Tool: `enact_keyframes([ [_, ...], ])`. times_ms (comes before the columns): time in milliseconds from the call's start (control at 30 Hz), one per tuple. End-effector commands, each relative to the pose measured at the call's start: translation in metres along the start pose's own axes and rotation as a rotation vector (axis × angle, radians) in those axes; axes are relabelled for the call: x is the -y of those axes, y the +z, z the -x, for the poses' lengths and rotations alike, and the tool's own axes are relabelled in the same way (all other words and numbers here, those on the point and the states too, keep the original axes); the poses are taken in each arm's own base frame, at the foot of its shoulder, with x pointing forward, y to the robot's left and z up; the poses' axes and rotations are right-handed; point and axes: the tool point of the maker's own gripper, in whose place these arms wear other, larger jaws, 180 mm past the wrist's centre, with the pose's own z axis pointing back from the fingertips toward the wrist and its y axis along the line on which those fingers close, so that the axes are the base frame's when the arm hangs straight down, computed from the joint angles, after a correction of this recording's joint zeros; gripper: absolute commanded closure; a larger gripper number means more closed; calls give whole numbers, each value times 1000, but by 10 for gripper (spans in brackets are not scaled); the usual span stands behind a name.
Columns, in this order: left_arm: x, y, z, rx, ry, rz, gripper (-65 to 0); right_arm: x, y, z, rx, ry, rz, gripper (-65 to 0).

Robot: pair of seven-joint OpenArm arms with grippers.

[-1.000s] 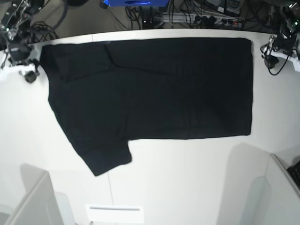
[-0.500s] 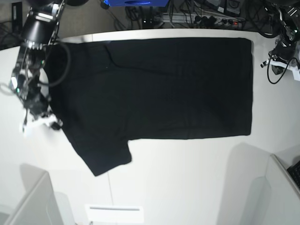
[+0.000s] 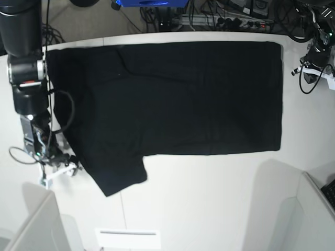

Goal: Fold the T-shirt properly
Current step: 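Reach the right gripper to the sleeve on the opposite shirt edge and grasp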

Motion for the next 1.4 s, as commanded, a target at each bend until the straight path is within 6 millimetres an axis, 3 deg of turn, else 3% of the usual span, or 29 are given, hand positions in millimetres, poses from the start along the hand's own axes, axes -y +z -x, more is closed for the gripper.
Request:
enact_keyframes([
  [0, -2, 4, -12, 35, -14, -3, 0, 6, 2, -26, 50, 7, 17, -405],
  [300, -3, 3, -10, 30, -9, -4, 0, -38, -11, -9, 7, 86, -86, -404],
  [633, -5, 5, -4, 15, -11, -10, 0, -41, -11, -3, -16, 90, -95, -399],
  [967, -6, 5, -5, 16, -14, -11, 0, -43, -15, 43, -93, 94, -101, -393],
  [1067, -5, 5, -6, 18, -13, -9, 0, -45, -16, 49, -106, 138, -100, -335],
  [1367, -4, 4, -10, 32, -15, -5, 0, -44, -16, 54, -119, 163, -94, -23],
])
